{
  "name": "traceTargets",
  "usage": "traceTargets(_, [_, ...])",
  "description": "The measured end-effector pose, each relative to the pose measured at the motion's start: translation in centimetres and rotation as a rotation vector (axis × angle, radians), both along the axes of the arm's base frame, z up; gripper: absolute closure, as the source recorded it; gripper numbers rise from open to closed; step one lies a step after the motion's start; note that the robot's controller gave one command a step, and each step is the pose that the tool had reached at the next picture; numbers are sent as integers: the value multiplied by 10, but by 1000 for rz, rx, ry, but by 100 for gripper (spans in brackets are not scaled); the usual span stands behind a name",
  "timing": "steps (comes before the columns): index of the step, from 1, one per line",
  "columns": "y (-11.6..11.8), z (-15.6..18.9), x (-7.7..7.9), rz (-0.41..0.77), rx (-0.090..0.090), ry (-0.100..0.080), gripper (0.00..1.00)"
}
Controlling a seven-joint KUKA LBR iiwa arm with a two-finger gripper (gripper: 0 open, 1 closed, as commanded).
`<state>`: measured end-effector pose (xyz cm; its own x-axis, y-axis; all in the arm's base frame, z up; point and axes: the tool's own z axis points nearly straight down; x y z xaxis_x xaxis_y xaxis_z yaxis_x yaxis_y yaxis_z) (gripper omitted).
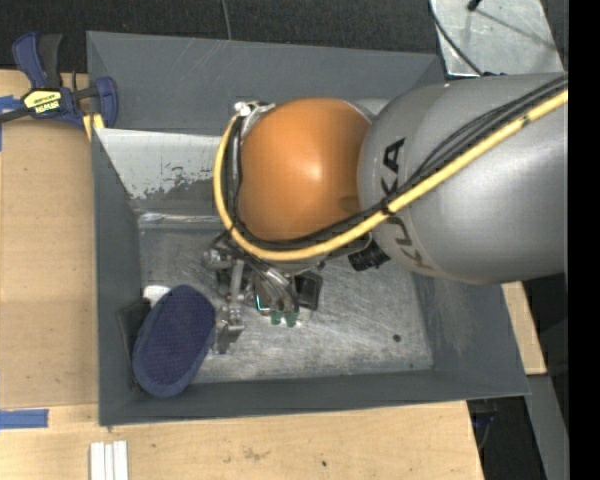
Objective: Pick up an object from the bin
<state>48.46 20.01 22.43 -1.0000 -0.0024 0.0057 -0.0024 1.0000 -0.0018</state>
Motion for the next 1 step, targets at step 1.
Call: traceTargets(1, [-14,-116,9,-138,-1,0,0])
